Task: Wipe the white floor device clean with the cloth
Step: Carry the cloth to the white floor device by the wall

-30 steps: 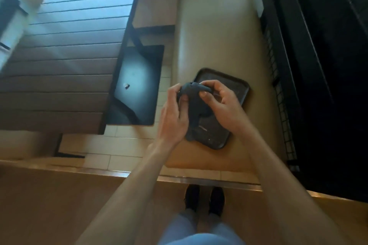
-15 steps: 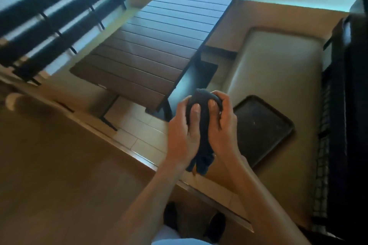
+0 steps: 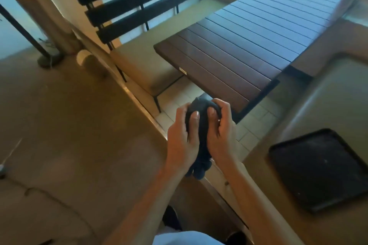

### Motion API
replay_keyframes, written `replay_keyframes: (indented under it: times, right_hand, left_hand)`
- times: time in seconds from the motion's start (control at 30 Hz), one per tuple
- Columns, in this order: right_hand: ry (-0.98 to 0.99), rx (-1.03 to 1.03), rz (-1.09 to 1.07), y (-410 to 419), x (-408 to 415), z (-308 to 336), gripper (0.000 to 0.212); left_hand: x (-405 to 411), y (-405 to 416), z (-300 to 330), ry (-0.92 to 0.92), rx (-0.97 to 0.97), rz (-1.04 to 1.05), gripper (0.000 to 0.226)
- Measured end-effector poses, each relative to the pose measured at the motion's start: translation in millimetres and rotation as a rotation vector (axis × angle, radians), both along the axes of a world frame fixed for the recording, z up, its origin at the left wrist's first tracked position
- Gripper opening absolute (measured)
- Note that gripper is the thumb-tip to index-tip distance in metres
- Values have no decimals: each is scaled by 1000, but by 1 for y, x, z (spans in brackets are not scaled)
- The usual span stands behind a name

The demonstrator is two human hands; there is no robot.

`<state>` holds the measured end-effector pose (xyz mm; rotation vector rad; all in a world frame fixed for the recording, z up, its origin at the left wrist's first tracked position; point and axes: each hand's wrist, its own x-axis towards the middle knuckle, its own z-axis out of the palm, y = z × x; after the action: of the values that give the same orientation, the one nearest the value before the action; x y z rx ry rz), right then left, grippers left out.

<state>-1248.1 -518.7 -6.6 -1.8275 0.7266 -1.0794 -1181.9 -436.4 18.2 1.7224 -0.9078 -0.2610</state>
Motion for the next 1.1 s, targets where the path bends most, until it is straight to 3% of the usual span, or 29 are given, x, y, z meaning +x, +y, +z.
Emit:
replay_keyframes:
  times: [0.6,1.1]
  right_hand:
    - [42,53,400,86,298,-23,15]
    - [25,131,752,68,574,-13,15]
  left_hand:
    - [262,104,-25,9,-15,396,16]
    - [512,91,-21,21,16,691,21]
